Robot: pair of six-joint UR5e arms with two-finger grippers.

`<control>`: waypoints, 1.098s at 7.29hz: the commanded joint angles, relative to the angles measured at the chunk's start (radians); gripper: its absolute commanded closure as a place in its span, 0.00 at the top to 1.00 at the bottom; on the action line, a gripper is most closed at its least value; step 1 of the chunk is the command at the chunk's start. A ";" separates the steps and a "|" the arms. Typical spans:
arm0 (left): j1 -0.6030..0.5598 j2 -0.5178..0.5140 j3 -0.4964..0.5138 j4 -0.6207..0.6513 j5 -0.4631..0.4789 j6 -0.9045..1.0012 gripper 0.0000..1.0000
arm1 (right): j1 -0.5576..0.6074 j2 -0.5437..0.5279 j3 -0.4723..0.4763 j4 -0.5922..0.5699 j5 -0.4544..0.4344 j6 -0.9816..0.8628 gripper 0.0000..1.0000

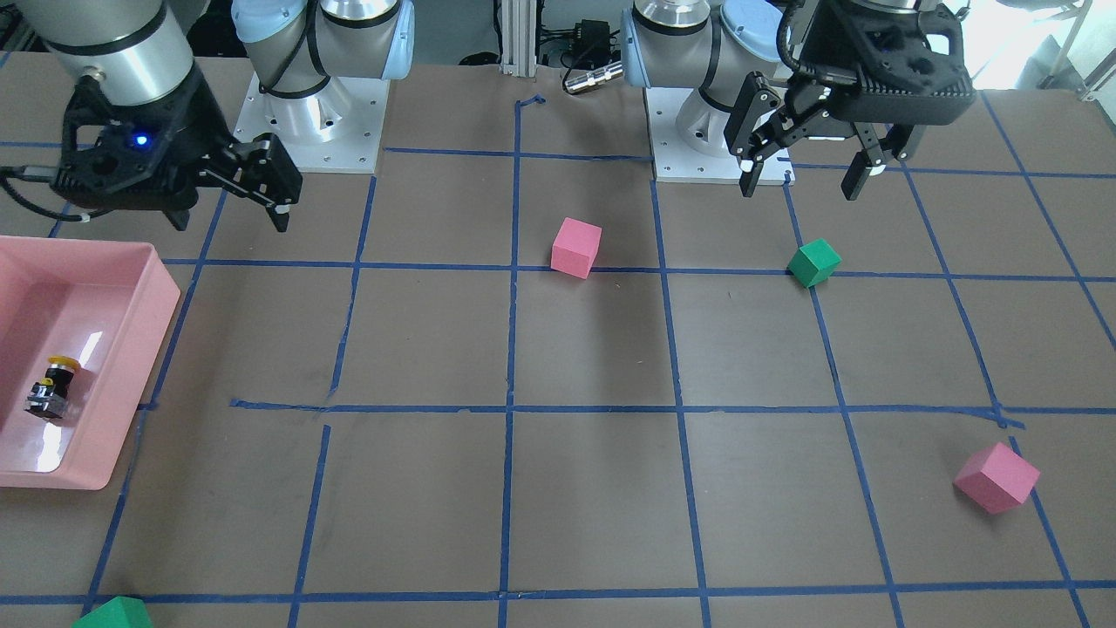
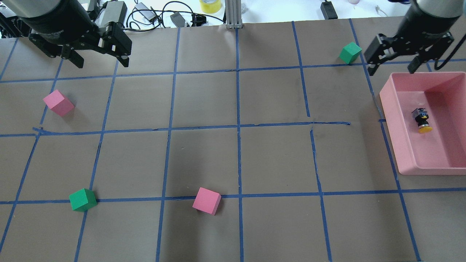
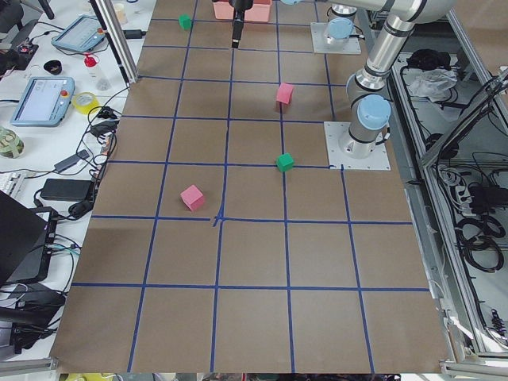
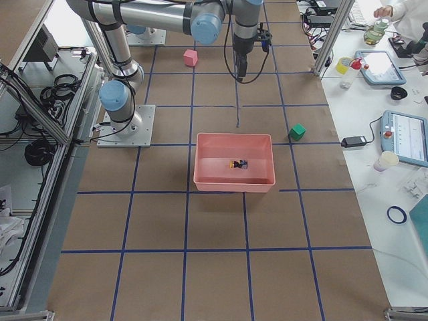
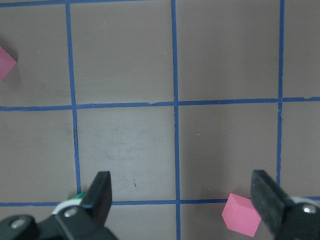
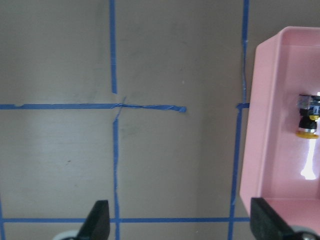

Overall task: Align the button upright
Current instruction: 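Move the right gripper over the pink tray above the yellow button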

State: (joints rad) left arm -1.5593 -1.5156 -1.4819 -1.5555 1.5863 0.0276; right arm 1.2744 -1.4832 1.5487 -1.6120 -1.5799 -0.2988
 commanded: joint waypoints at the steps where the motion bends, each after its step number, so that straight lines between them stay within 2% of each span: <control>1: 0.001 0.000 0.000 0.000 0.001 0.000 1.00 | -0.192 0.096 0.033 -0.142 -0.024 -0.173 1.00; 2: -0.001 0.000 0.000 0.000 0.001 0.000 1.00 | -0.266 0.125 0.071 -0.216 -0.020 -0.196 1.00; 3: -0.001 0.000 0.000 0.000 0.000 -0.002 1.00 | -0.295 0.177 0.132 -0.349 -0.012 -0.209 1.00; 4: -0.001 0.002 0.000 -0.001 0.003 -0.002 1.00 | -0.308 0.182 0.189 -0.399 -0.014 -0.218 1.00; 8: -0.001 0.003 0.000 -0.001 0.004 -0.002 1.00 | -0.339 0.195 0.278 -0.480 -0.011 -0.226 1.00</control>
State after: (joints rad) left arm -1.5601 -1.5137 -1.4818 -1.5569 1.5891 0.0261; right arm 0.9400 -1.2896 1.8013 -2.0709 -1.5888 -0.5224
